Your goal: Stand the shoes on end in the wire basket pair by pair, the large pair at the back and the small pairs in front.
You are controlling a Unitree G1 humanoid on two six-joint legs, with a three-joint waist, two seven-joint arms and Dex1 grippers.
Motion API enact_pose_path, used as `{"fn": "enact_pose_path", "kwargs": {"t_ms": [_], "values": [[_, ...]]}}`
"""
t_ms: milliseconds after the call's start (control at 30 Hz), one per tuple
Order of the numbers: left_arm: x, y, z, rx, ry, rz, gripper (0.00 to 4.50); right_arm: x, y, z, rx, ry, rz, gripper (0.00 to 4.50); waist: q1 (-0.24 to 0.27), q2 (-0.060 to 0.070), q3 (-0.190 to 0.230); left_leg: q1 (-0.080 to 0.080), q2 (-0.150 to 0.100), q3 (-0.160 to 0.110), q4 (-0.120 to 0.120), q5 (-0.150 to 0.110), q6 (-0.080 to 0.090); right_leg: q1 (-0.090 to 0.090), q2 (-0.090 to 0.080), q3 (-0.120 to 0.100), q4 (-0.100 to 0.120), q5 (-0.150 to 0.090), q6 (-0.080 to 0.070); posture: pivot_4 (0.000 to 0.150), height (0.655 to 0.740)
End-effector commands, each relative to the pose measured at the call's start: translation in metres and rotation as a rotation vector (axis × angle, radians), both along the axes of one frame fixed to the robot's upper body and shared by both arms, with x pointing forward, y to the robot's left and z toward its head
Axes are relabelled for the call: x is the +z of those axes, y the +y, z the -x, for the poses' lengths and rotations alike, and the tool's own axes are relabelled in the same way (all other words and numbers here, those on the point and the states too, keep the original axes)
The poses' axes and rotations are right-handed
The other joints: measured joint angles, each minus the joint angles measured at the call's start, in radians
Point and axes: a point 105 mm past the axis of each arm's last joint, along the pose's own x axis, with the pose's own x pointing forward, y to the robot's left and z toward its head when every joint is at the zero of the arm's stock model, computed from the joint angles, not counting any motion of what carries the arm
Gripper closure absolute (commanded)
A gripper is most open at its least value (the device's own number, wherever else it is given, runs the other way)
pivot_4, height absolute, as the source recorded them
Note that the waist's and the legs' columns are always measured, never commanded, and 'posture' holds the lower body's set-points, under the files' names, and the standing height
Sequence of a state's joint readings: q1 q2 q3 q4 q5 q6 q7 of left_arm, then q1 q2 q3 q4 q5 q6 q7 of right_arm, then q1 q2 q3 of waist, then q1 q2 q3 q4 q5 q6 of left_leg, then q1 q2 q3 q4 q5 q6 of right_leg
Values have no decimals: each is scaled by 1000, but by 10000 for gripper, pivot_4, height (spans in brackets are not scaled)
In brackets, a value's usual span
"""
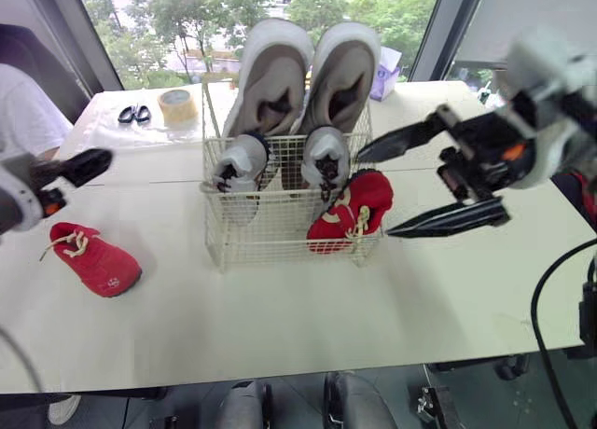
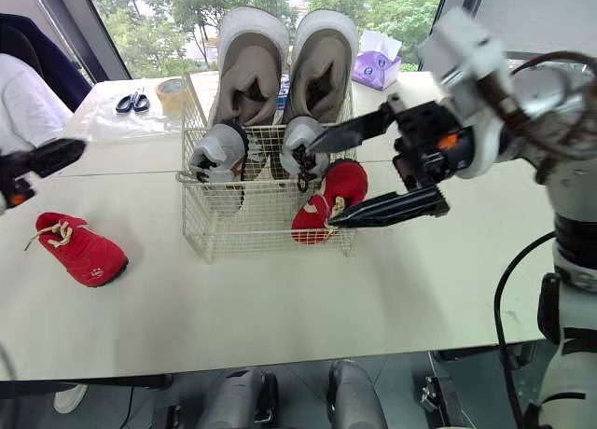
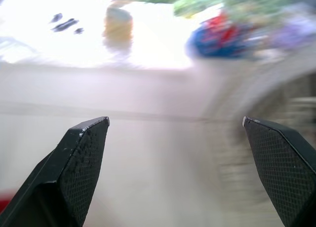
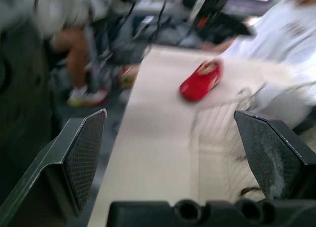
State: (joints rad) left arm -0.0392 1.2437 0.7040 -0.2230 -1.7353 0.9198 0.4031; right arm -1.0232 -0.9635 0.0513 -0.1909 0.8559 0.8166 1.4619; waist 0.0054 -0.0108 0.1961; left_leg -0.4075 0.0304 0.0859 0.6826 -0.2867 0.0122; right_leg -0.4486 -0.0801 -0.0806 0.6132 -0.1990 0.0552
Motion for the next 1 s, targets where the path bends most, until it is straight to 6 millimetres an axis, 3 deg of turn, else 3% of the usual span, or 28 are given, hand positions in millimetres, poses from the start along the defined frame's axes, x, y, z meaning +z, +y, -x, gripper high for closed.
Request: {"fn": "enact_pose_path", "kwargs": {"t_ms": [33, 133, 233, 533, 733, 933, 1000], "values": [[19, 39, 15, 270, 18, -24, 0, 0, -2, -6, 38, -107, 56, 130, 5, -2, 0, 0, 0, 0, 0, 0, 0, 0, 0, 0, 0, 0, 0, 1500, 7400], [-1, 63, 28, 448, 165, 17, 0, -4, -3, -9, 59, -133, 94, 130, 6, -2, 1, -1, 0, 0, 0, 0, -1, -1, -2, 0, 0, 0, 0, 1500, 7400], [-11, 61, 25, 453, 198, 93, 0, -3, -3, -9, 68, -139, 92, 130, 8, -2, 1, -1, 0, 0, -1, 0, -2, -2, -4, 0, 0, 0, -1, 1500, 7400], [-67, 66, 4, 464, 341, 230, 0, 1, -11, 0, 19, -51, 62, 130, 6, -3, 0, -1, 0, 0, -1, 0, -5, -3, -5, 1, 1, 1, -2, 1500, 7400], [-88, 60, -14, 427, 392, 237, 0, -2, -15, 3, -73, -42, 57, 130, 8, -3, 0, -2, -1, 0, -1, 0, -3, -3, -6, 1, 1, 1, -3, 1500, 7400], [-107, 66, -16, 458, 458, 238, 0, -6, -18, 4, -142, -40, 50, 130, 3, -4, 0, -2, -1, 0, -1, 1, -3, -3, -7, 1, 1, 1, -2, 1500, 7400], [-115, 69, -14, 478, 484, 254, 5404, -5, -19, 5, -156, -37, 38, 0, 0, -4, 0, -1, -1, 0, -1, 1, -3, -3, -7, 1, 2, 1, -2, 1500, 7400]]}}
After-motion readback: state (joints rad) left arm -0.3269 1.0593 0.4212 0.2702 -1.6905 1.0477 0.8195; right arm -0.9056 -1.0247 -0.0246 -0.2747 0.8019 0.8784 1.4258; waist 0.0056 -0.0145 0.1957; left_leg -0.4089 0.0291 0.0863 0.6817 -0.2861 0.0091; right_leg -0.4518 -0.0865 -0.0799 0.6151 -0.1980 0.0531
